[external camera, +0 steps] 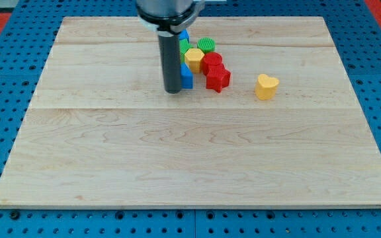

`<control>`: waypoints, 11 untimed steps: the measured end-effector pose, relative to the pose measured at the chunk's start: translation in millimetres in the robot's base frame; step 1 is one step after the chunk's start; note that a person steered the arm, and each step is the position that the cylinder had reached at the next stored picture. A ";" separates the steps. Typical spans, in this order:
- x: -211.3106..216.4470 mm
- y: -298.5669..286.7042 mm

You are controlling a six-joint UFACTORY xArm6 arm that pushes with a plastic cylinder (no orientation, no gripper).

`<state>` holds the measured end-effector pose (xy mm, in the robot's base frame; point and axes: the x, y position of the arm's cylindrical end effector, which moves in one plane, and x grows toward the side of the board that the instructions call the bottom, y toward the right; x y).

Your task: Move the yellow heart right to the green circle

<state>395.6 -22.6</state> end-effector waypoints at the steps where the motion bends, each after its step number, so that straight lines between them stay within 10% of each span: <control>1: -13.3 30.5; 3: 51.5 38.1; 4: 79.0 147.0; 11: -106.8 149.3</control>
<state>288.7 126.7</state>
